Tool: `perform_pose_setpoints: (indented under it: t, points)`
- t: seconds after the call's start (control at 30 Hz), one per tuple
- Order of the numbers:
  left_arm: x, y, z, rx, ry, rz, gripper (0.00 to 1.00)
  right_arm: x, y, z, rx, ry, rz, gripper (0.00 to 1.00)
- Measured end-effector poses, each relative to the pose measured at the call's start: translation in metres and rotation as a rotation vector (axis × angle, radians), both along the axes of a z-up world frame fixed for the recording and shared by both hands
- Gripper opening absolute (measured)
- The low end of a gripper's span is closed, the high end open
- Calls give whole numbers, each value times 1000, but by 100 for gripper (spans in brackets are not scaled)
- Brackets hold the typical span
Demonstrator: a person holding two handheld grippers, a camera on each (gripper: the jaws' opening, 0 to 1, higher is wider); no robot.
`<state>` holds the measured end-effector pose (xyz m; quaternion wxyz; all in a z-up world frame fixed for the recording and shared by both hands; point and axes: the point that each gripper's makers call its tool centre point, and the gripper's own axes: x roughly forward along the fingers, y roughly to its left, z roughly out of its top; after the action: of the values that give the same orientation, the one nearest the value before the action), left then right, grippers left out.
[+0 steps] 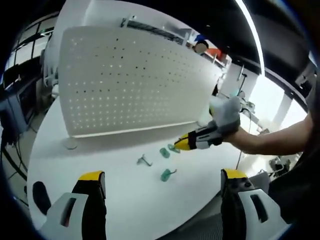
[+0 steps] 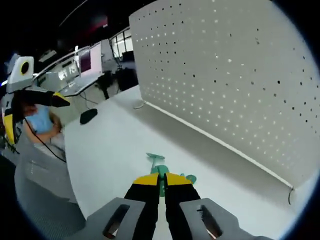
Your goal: Insert the hook assembly into the mounting plate slot until the hook locks in place.
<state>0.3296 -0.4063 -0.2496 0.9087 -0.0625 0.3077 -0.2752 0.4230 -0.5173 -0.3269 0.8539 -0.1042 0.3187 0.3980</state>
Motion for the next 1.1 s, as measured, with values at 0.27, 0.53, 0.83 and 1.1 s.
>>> perform_pose_setpoints:
  t: [0.27, 0.53, 0.83, 1.1]
  points:
    - [-4, -12, 3, 5, -4, -26, 97, -28, 26, 33, 91, -26, 43, 1]
    - [-5, -20, 6, -11, -20, -25, 90, -45, 44, 88, 243, -50, 30, 1]
    - [7, -23, 19, -35, -60, 9, 86, -63, 60, 144, 471, -19, -24, 1]
    - [15, -31, 31, -95, -69, 20, 79, -77, 64, 152, 465, -46, -14, 1]
